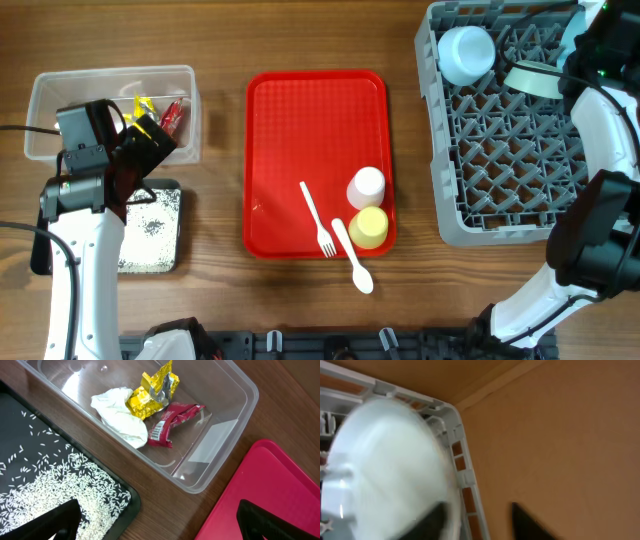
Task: Sort waste into correct bins and load items into the dishwasher rack
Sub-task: 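Carry the light-blue plate into the dish rack's right side, then release the plate upright in the rack and move the right gripper to the yellow cup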
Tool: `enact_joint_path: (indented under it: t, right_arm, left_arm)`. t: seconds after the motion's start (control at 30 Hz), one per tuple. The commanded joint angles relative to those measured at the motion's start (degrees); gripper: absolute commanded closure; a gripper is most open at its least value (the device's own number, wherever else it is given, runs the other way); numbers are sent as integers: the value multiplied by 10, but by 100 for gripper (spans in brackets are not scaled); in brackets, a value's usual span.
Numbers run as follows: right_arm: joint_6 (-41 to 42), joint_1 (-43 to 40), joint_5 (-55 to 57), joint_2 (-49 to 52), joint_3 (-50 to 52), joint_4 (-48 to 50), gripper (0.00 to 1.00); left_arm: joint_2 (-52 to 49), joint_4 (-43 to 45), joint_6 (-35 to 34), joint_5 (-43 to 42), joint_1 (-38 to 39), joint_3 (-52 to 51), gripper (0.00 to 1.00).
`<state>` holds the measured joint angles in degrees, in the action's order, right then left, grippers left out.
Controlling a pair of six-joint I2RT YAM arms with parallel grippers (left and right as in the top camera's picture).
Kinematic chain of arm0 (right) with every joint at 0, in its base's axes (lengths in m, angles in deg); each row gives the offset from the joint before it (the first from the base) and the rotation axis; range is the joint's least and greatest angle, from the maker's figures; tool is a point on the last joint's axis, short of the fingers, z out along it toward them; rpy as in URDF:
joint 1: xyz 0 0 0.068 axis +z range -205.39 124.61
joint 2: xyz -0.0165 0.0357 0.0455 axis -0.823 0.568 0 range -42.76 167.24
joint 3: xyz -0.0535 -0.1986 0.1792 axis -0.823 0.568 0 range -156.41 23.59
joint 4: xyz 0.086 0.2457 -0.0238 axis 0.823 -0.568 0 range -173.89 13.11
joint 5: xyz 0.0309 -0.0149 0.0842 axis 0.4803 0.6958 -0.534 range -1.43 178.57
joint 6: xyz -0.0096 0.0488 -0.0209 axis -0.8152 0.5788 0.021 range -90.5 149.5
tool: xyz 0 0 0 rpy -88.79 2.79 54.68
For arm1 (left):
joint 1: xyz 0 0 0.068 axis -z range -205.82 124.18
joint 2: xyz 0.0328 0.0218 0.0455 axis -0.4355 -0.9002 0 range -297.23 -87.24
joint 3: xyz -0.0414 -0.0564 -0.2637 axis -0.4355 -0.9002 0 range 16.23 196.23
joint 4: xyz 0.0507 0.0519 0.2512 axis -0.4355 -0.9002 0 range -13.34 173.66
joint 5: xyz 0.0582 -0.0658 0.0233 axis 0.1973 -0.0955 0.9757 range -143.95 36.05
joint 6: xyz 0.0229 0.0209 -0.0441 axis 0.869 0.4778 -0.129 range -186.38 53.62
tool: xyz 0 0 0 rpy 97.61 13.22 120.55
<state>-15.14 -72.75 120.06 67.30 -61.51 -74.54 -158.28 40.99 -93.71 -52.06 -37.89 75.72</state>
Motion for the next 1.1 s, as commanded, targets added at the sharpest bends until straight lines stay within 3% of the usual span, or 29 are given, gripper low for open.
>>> enact_joint_path:
  t: [0.0, 0.2, 0.37, 0.5, 0.73, 0.9, 0.97, 1.07]
  right_arm:
    - [76, -7, -9, 12, 3, 6, 25]
    - [110, -11, -9, 11, 2, 9, 16]
    - [187, -12, -6, -4, -7, 17, 2]
    - [243, -12, -43, -41, -9, 12, 0]
    - [382, -11, -277, -173, -9, -101, 0]
    - [440, -9, -600, -273, -9, -197, 0]
    - [452, 2, -654, -296, -9, -233, 0]
    - [448, 49, -643, -328, -9, -322, 0]
  left_arm:
    - [-2, 1, 1, 8, -3, 9, 0]
    - [-2, 1, 1, 8, -3, 9, 0]
    - [-2, 1, 1, 8, -3, 9, 0]
    - [-2, 1, 1, 8, -3, 9, 0]
    - [-2, 1, 1, 8, -3, 9, 0]
    - [-2, 1, 1, 8, -3, 9, 0]
    - [-2, 1, 1, 8, -3, 9, 0]
    - [-2, 2, 1, 8, -3, 9, 0]
